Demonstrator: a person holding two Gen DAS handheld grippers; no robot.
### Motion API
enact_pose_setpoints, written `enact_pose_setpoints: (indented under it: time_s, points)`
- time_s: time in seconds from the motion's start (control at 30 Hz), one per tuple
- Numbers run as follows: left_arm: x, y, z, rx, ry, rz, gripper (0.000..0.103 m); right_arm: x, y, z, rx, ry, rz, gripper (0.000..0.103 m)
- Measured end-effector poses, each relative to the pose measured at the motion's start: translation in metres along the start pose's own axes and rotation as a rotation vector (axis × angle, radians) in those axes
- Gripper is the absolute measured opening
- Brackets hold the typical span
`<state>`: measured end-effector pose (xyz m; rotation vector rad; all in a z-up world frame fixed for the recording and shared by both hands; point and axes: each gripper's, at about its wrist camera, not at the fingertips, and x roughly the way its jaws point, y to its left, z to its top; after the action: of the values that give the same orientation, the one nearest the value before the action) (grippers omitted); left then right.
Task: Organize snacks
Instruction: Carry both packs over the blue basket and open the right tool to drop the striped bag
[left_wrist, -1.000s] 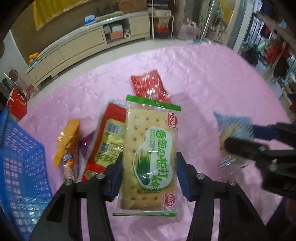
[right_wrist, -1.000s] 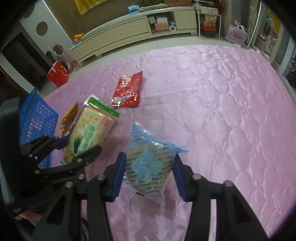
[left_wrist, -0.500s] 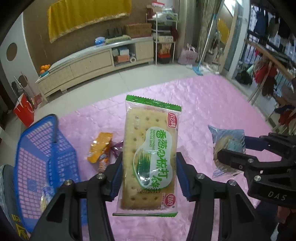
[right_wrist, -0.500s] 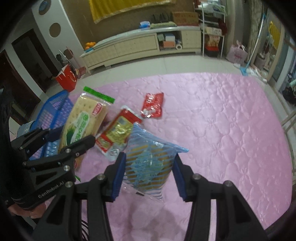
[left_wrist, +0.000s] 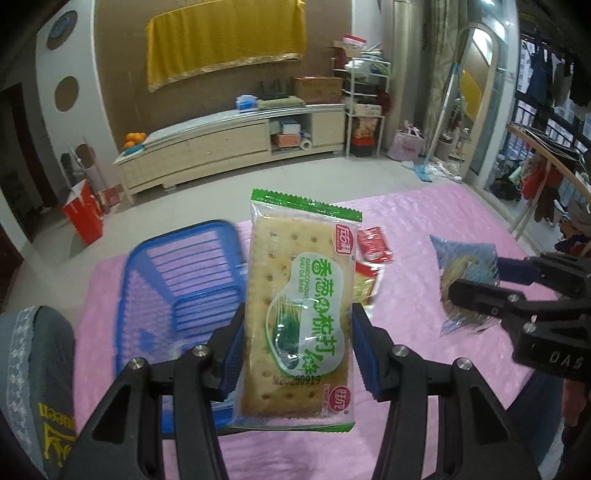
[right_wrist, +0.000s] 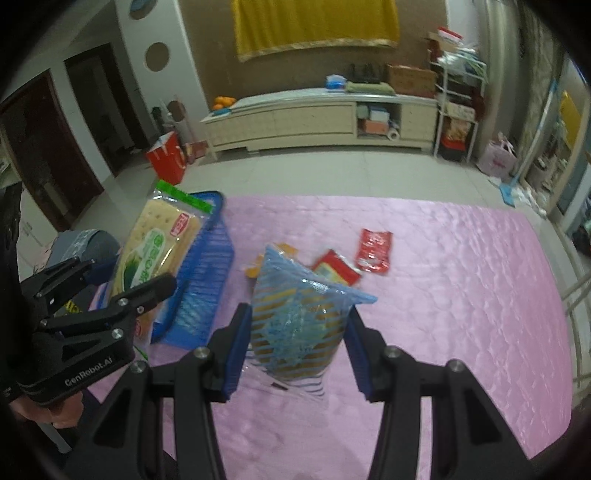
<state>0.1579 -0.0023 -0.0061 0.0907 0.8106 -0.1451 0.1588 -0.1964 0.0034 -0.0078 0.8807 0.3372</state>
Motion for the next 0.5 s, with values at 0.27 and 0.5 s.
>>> enact_pose_setpoints:
  time_s: [0.27, 0.5]
  points:
    - [-0.025, 0.064, -0.021, -0.062, 0.002, 0.069, 0.05, 0.011, 0.064, 0.013, -0.085, -0.005, 0.06, 0.054]
    - [-0.033, 0.103, -0.034, -0.121, 0.006, 0.099, 0.05, 0.031, 0.109, 0.018, -0.156, 0.017, 0.098, 0.054]
